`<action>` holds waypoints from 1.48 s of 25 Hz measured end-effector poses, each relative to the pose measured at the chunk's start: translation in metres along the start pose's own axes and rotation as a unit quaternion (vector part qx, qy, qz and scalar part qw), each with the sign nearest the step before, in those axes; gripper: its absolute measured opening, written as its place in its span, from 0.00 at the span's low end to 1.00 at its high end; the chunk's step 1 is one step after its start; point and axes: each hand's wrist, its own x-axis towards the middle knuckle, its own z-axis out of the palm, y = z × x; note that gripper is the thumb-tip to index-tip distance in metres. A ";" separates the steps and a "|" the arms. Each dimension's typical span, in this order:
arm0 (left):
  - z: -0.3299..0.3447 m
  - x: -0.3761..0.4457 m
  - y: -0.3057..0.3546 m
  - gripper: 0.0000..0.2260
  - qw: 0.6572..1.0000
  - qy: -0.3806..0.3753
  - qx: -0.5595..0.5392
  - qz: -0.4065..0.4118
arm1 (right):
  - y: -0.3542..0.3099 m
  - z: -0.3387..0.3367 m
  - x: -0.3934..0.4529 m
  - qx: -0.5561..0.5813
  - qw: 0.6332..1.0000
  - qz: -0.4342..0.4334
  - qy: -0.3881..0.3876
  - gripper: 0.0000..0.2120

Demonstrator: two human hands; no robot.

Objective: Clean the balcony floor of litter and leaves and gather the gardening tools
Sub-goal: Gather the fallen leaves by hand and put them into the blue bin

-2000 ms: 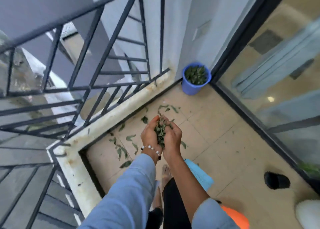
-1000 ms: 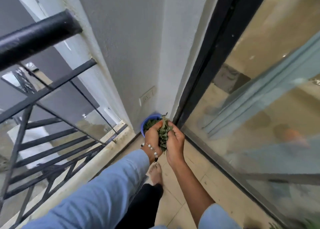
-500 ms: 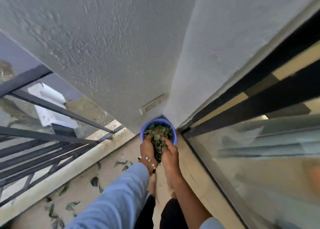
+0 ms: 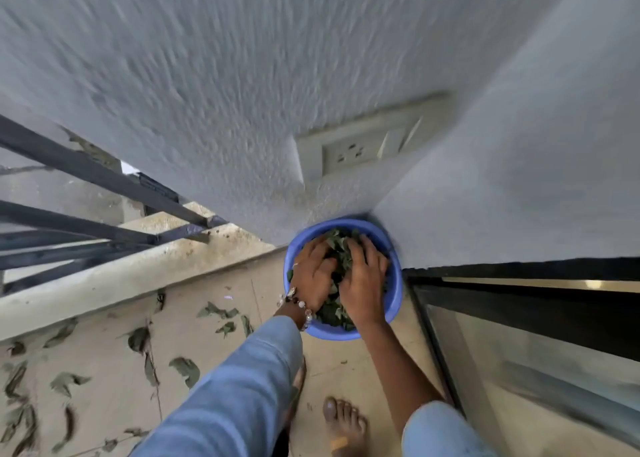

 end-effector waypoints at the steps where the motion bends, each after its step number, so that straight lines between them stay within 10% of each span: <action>1: 0.005 0.009 -0.021 0.26 0.993 -0.044 0.103 0.041 | 0.014 0.017 0.004 -0.078 0.994 -0.051 -0.049 0.26; 7: 0.021 0.021 -0.076 0.27 0.846 -0.218 0.485 0.028 | 0.068 0.043 0.004 -0.307 0.889 -0.134 -0.314 0.31; 17: -0.039 -0.110 0.042 0.26 0.963 -0.034 0.268 -0.001 | -0.022 -0.074 -0.056 -0.008 0.993 -0.084 -0.081 0.17; 21: -0.073 -0.196 0.080 0.16 0.986 0.099 0.126 -0.054 | -0.087 -0.138 -0.104 0.008 0.989 -0.071 -0.130 0.11; 37: -0.170 -0.593 -0.056 0.13 0.834 0.405 -0.139 -0.347 | -0.287 -0.119 -0.371 -0.090 0.858 -0.227 -0.453 0.11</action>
